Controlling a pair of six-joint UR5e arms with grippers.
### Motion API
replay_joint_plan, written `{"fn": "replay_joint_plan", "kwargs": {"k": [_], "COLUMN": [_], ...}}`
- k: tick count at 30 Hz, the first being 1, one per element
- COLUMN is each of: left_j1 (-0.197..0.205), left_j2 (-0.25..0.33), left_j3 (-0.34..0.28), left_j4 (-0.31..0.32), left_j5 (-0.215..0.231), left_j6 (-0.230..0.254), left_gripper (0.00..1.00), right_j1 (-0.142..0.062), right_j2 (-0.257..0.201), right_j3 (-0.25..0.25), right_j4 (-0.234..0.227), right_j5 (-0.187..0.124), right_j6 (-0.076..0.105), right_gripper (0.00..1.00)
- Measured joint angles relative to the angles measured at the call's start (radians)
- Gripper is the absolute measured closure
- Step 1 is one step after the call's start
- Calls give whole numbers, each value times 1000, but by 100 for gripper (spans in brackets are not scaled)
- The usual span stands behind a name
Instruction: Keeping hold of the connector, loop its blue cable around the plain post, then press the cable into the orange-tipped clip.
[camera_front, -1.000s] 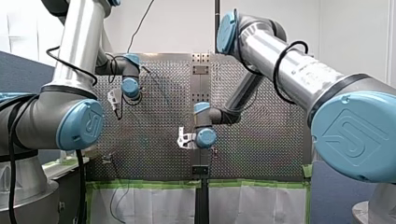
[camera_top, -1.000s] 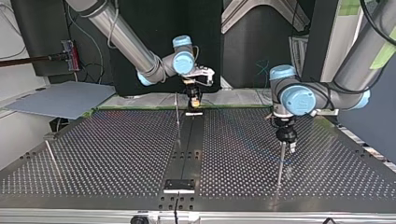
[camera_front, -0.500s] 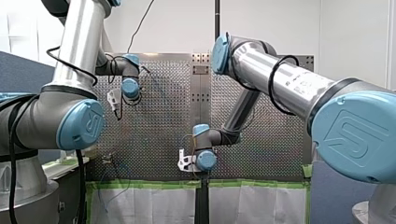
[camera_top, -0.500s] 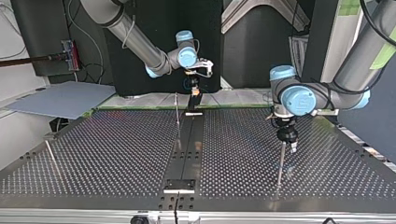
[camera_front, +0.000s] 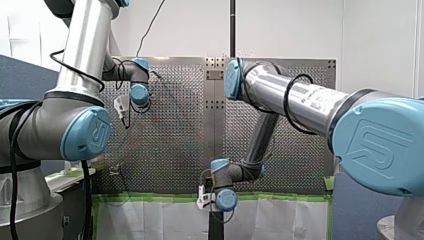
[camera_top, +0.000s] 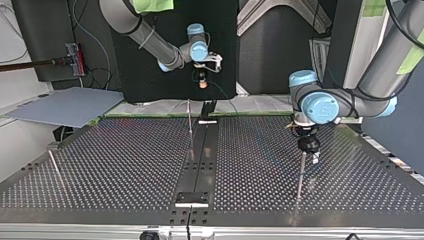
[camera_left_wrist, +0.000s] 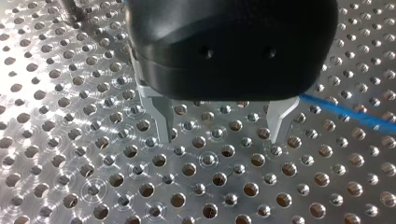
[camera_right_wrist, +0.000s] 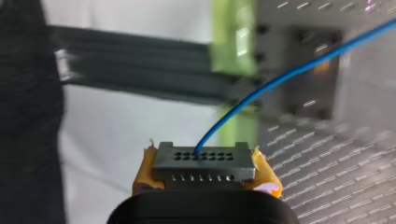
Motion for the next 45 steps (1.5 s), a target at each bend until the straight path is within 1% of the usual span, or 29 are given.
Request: {"fn": "replay_joint_plan", "kwargs": {"k": [1,4,7,9,15,18,21,25,28,30,31,34,37,41,43,45], "left_j1": [0,0,0,0,0,-1,-2,-3,-3,-4,-4,-4,-5,-6,-6,-6], "left_j2": [0,0,0,0,0,0,0,0,0,0,0,0,0,0,0,0], "left_j3": [0,0,0,0,0,0,0,0,0,0,0,-1,-1,-1,-1,-1], "left_j4": [0,-1,-3,-4,-5,-6,-7,-9,-10,-12,-13,-16,-17,-18,-18,-18], "left_j5": [0,0,0,0,1,0,0,0,0,-2,-2,-3,-3,-3,-3,-3], "left_j6": [0,0,0,0,0,0,0,1,1,2,2,3,4,4,4,5], "left_gripper": [0,0,0,0,0,0,0,0,0,0,0,0,0,0,0,0], "right_j1": [-2,-10,-22,-30,-64,-90,-116,-154,-183,-200,-212,-233,-246,-258,-262,-264], "right_j2": [11,37,64,81,141,171,199,238,258,263,265,267,268,269,269,269], "right_j3": [10,35,56,62,74,83,98,128,137,139,140,140,140,140,141,142], "right_j4": [-10,-36,-64,-81,-140,-171,-198,-237,-265,-283,-293,-309,-315,-320,-322,-324], "right_j5": [3,10,16,18,21,19,9,-18,-30,-34,-36,-37,-38,-39,-42,-44], "right_j6": [10,31,47,51,61,64,66,71,77,85,92,104,112,126,129,127], "right_gripper": [100,100,100,100,100,100,100,100,100,100,100,100,100,100,100,100]}}
